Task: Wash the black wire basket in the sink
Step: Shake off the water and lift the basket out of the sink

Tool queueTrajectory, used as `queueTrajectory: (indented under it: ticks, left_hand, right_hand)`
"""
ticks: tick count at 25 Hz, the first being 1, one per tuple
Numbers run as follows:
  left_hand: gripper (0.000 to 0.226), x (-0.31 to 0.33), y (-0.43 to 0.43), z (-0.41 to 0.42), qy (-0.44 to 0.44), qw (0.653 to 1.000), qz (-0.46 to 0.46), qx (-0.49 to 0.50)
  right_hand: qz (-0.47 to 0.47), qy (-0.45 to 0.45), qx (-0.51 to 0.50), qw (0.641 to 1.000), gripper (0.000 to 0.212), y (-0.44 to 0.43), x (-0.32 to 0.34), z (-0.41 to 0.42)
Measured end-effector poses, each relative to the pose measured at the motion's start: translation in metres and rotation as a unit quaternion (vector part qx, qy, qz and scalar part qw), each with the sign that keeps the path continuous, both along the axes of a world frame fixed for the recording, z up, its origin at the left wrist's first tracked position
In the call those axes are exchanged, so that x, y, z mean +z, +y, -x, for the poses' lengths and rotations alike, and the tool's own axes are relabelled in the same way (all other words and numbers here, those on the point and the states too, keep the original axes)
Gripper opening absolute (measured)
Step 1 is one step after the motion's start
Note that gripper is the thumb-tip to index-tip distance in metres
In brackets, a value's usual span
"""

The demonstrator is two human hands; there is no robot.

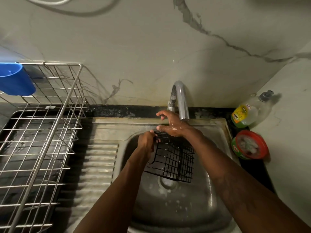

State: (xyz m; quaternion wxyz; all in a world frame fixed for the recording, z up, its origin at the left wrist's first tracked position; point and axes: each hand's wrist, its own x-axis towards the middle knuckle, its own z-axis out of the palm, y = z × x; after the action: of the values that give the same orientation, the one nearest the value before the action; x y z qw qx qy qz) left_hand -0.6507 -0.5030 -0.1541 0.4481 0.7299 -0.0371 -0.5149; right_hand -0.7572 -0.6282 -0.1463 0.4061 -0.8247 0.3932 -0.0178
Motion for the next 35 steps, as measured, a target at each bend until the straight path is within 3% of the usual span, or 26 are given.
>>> queueTrajectory:
  ticks: [3, 5, 8, 10, 12, 14, 18, 21, 24, 27, 30, 33, 35]
  left_hand:
    - [0.031, 0.011, 0.012, -0.010, 0.057, 0.997, 0.043, -0.004]
    - [0.031, 0.018, 0.021, -0.019, 0.075, 0.995, 0.059, 0.006]
    - [0.030, 0.029, 0.035, -0.032, 0.098, 0.992, 0.071, 0.020]
    - [0.032, 0.036, 0.043, -0.037, 0.126, 0.988, 0.087, 0.025]
    - [0.035, 0.039, 0.049, -0.043, 0.142, 0.985, 0.099, 0.018]
    - [0.036, 0.039, 0.054, -0.046, 0.148, 0.984, 0.101, 0.015]
    - [0.034, 0.038, 0.067, -0.049, 0.189, 0.970, 0.147, 0.031]
    - [0.035, 0.044, 0.072, -0.050, 0.202, 0.965, 0.164, 0.037]
    - [0.041, 0.041, 0.074, -0.041, 0.083, 0.993, 0.088, 0.011]
    - [0.077, 0.036, 0.081, -0.029, 0.010, 0.999, 0.002, -0.052]
    - [0.095, 0.039, 0.089, -0.021, -0.023, 0.994, 0.051, -0.090]
    - [0.091, 0.052, 0.091, -0.013, -0.092, 0.977, 0.189, -0.041]
    - [0.078, 0.052, 0.088, -0.007, -0.142, 0.967, 0.207, -0.048]
  right_hand:
    - [-0.093, -0.200, -0.123, 0.968, 0.048, 0.008, 0.026, 0.015]
    - [-0.122, -0.267, -0.191, 0.937, 0.048, 0.018, 0.034, 0.024]
    - [-0.113, -0.269, -0.301, 0.908, 0.048, 0.045, 0.024, 0.044]
    - [-0.032, -0.203, -0.375, 0.904, 0.029, 0.060, 0.007, 0.064]
    - [0.002, -0.142, -0.405, 0.903, 0.024, 0.076, -0.009, 0.082]
    - [-0.056, -0.147, -0.434, 0.887, 0.042, 0.088, -0.018, 0.094]
    - [-0.311, -0.151, -0.387, 0.855, 0.088, 0.094, -0.021, 0.117]
    - [-0.401, -0.167, -0.333, 0.837, 0.088, 0.095, -0.011, 0.130]
    - [-0.365, -0.145, -0.327, 0.859, 0.089, 0.101, 0.007, 0.131]
    - [-0.303, -0.081, -0.385, 0.868, 0.115, 0.109, 0.024, 0.126]
    - [-0.250, -0.070, -0.398, 0.880, 0.118, 0.120, 0.039, 0.129]
    - [-0.070, -0.222, -0.354, 0.906, 0.078, 0.137, 0.057, 0.140]
    - [-0.025, -0.241, -0.358, 0.902, 0.067, 0.141, 0.054, 0.143]
